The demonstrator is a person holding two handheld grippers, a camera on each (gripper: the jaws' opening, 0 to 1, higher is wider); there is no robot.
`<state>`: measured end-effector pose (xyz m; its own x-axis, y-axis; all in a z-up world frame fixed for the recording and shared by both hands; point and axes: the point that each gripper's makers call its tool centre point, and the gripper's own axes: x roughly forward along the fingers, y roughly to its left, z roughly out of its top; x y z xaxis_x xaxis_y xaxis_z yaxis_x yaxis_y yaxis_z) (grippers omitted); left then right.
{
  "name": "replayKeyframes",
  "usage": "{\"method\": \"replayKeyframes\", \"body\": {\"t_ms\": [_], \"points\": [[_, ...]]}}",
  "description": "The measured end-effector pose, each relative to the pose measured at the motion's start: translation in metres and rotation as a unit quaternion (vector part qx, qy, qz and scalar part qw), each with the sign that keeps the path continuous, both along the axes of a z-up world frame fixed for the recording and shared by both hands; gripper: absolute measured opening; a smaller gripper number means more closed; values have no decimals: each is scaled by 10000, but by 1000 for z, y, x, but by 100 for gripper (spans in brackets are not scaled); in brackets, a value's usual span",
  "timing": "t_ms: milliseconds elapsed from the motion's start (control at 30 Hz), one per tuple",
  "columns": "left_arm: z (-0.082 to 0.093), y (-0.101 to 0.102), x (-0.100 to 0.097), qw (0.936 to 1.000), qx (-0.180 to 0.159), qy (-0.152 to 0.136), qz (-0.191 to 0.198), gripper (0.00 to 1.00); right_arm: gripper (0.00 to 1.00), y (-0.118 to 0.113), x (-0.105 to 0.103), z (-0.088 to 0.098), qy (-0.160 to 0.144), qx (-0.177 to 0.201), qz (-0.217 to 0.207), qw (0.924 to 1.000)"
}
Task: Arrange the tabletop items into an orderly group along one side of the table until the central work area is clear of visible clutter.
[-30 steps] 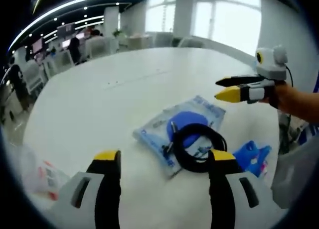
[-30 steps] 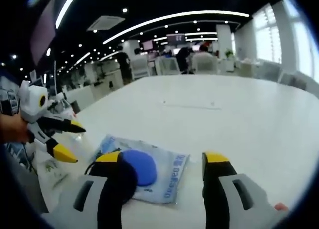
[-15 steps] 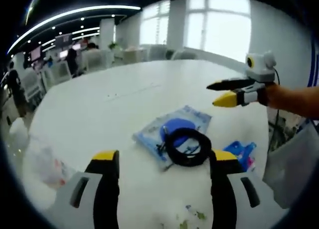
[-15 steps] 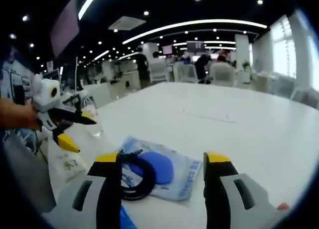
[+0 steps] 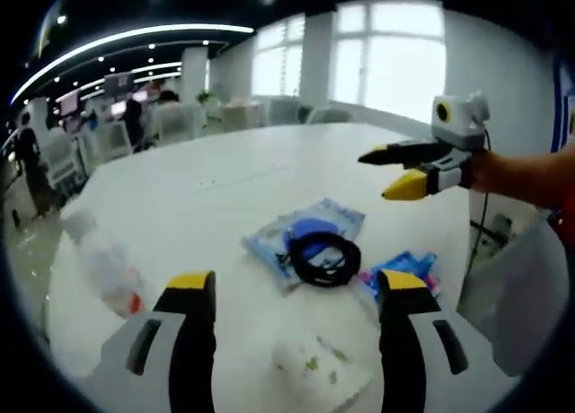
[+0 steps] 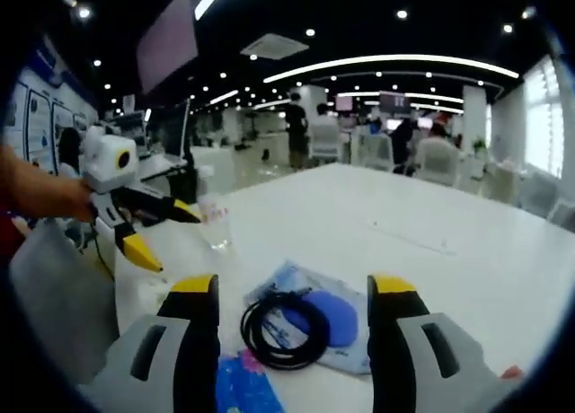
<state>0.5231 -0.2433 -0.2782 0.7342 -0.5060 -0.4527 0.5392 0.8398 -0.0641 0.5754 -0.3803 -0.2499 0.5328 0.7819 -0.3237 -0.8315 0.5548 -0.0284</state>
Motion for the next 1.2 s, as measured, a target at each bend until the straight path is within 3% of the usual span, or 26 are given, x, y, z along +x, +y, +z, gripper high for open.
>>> {"method": "replayKeyframes", "body": {"t_ms": [333, 567, 800, 967, 1200], "points": [[9, 21, -40, 9999, 12, -84, 110, 70, 66, 34, -39, 7, -179, -138, 691, 9974], [7, 31, -67, 9999, 89, -69, 124, 69, 66, 54, -64, -1, -375, -494, 1221, 9906], [10, 41, -86, 9996, 141, -82, 220, 68, 67, 75, -92, -22, -782, -1213, 2028, 9685], [15, 46, -88, 9992, 88, -200, 326, 67, 67, 85, -97, -39, -956, -1598, 2331, 9544], [3, 52, -92, 9990, 188, -74, 387, 66, 64, 109, -115, -48, -877, -1587, 2505, 9510]]}}
